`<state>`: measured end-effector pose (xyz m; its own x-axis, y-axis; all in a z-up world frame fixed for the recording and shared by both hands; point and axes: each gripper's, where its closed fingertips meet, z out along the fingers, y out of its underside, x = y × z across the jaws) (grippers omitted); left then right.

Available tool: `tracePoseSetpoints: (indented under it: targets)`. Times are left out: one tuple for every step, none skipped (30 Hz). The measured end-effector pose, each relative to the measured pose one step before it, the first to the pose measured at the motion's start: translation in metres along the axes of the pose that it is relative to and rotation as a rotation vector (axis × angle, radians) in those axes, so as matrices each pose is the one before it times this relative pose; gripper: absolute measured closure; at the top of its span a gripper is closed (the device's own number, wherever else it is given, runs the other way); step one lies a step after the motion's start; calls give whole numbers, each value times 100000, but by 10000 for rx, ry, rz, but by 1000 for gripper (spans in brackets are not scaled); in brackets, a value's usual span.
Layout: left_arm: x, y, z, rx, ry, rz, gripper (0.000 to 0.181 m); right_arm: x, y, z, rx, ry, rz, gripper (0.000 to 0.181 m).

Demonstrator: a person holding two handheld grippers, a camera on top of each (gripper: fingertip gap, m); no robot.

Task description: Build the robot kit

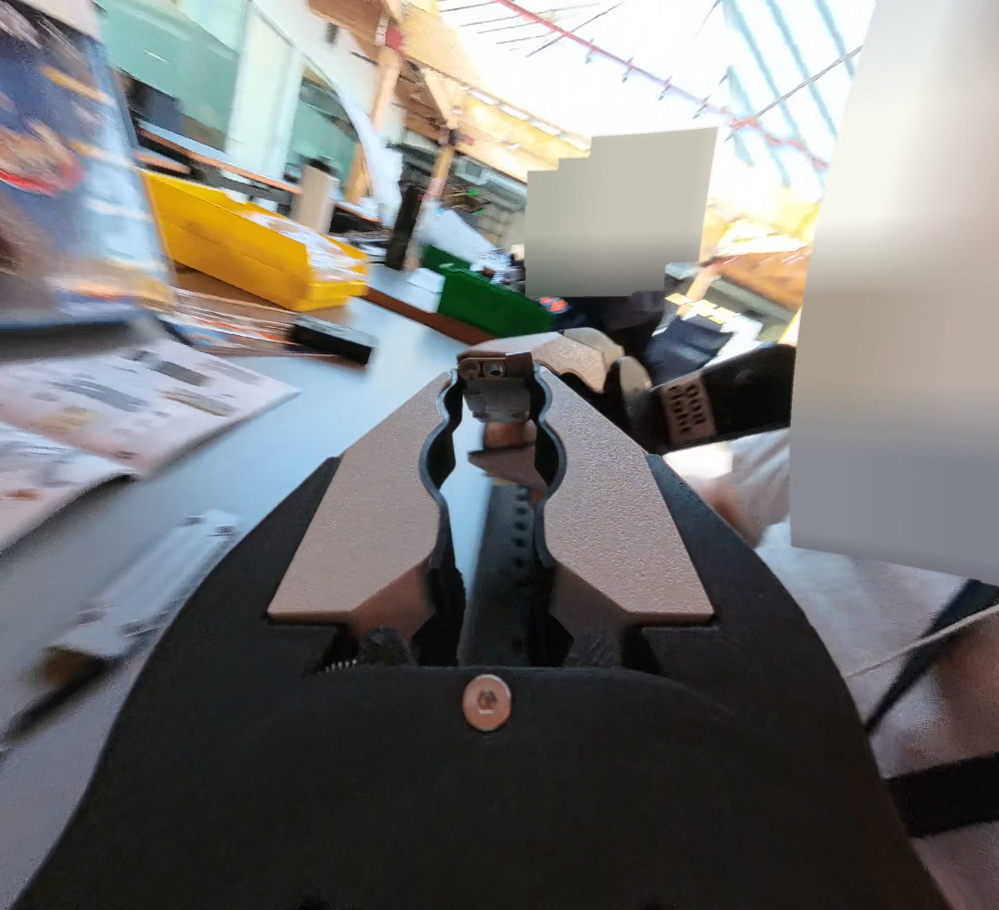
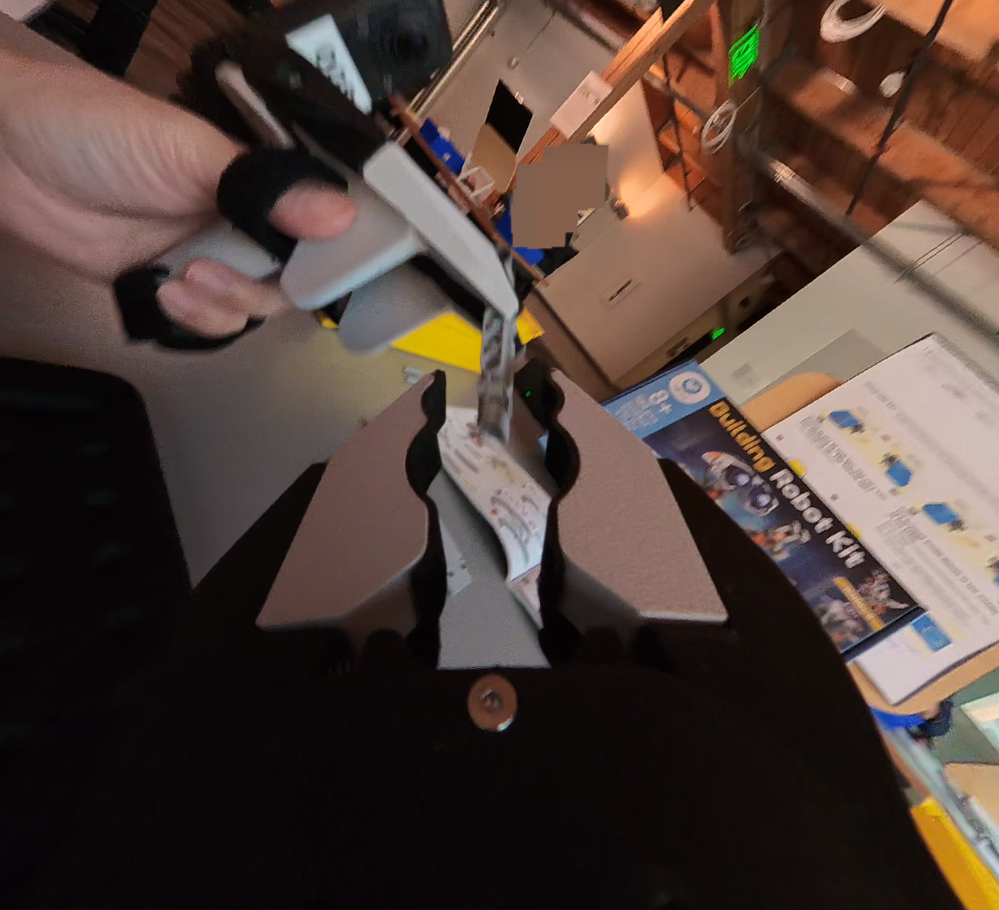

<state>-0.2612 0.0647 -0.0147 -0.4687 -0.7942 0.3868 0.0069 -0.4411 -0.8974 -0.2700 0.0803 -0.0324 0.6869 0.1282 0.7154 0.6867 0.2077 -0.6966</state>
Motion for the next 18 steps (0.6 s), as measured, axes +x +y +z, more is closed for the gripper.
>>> tracePoseSetpoints:
  targets:
    - [-610, -402, -758, -337, -670, 781, 159, -346, 819, -64, -299, -473, 456, 146]
    - [-837, -95, -737, -548, -791, 855, 159, -212, 741, -79, -248, -587, 932, 147]
    - [-830, 267, -620, -706, -808, 1069, 159, 128, 436, -65, -150, -600, 1530, 148]
    - [-790, 713, -452, -926, -801, 1172, 159, 137, -226, -74, 76, -753, 1838, 148]
    - [-746, 983, -248, -1052, -812, 1193, 158, 45, -640, -5, 113, -793, 1830, 148]
    - [-507, 937, -63, -945, -681, 1140, 158, -83, -724, 192, 12, -661, 1475, 146]
    - [-298, 692, 26, -742, -580, 951, 158, 7, -483, 420, -138, -315, 975, 143]
    - [-252, 458, 85, -559, -541, 787, 158, 148, -31, 627, -336, 20, 555, 143]
    - [-143, 349, 158, -472, -440, 687, 158, -154, 156, 735, -357, -22, 243, 143]
    - [-234, 333, 150, -464, -477, 576, 158, -200, 114, 745, -207, 41, 148, 143]
    - [-295, 259, 35, -371, -492, 520, 158, 93, 116, 681, -94, 266, 100, 143]
    - [-106, 100, 13, -258, -389, 499, 158, 20, 138, 598, -72, 211, -7, 144]
    - [-37, 66, -15, -227, -337, 424, 158, 61, 224, 516, -126, 227, -33, 145]
    - [91, 27, -37, -163, -235, 355, 158, -28, 215, 441, -123, 177, -51, 146]
    - [248, 5, 3, -139, -79, 276, 158, -159, 287, 382, -187, 113, -60, 150]
    - [149, -11, -10, -114, -96, 186, 158, 98, 434, 322, -275, 263, -155, 156]
    - [140, -135, -3, -44, -91, 193, 158, 214, 412, 258, -260, 299, -261, 157]
    - [145, 80, 50, -169, -52, 201, 158, 81, 79, 97, -41, 195, -128, 163]
